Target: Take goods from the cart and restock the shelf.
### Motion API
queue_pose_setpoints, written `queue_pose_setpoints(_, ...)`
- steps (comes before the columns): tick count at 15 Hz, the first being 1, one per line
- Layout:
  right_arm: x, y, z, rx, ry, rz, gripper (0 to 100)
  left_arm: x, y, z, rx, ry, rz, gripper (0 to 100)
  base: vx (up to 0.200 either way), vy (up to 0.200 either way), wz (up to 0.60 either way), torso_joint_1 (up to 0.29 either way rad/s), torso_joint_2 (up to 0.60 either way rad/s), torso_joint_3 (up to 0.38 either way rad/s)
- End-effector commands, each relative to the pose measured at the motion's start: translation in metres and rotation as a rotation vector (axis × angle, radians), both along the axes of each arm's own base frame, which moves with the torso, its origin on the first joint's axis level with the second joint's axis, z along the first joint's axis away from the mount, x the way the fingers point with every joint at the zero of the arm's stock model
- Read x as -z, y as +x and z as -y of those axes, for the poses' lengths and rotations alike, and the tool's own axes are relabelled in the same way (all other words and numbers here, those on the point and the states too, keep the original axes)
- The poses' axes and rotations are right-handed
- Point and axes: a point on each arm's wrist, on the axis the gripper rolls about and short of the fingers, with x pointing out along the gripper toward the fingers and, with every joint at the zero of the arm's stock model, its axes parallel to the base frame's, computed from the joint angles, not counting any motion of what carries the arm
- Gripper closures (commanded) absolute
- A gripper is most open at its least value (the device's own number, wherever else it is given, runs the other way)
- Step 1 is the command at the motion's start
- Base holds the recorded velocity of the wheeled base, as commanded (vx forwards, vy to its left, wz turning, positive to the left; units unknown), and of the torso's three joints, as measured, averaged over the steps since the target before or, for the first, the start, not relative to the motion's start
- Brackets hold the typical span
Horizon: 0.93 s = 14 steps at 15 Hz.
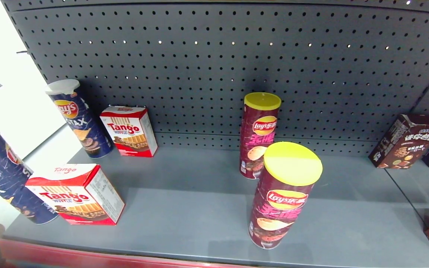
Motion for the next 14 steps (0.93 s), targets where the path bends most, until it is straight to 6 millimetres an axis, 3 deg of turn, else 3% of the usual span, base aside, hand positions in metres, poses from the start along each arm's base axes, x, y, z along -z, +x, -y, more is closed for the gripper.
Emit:
queue_pose_setpoints(1,-0.068,0.014,0.000,-0.007,-0.004,-0.023,0,0.000,0.000,0.000,0.001,0.000,-0.007,0,0.000,0.000,0.00,0.000,0.00,0.000)
queue_pose_setpoints(2,-0.107,0.021,-0.002,-0.099,-0.058,0.007,0,0.000,0.000,0.000,0.005,0.000,-0.007,0,0.000,0.000,0.00,0.000,0.00,0.000)
queue_pose_setpoints(4,-0.125,0.041,-0.005,-0.213,-0.067,-0.041,0,0.000,0.000,0.000,0.005,0.000,-0.007,0,0.000,0.000,0.00,0.000,0.00,0.000)
queue_pose_setpoints(7,-0.171,0.101,-0.015,-0.407,-0.178,-0.099,0,0.000,0.000,0.000,0.003,0.000,-0.005,0,0.000,0.000,0.00,0.000,0.00,0.000)
queue_pose_setpoints(9,-0.172,0.124,-0.027,-0.483,-0.199,-0.152,0,0.000,0.000,0.000,0.003,0.000,-0.005,0,0.000,0.000,0.00,0.000,0.00,0.000)
queue_pose_setpoints(14,-0.141,0.169,-0.063,-0.605,-0.232,-0.304,0,0.000,0.000,0.000,0.005,-0.002,-0.007,0,0.000,0.000,0.00,0.000,0.00,0.000)
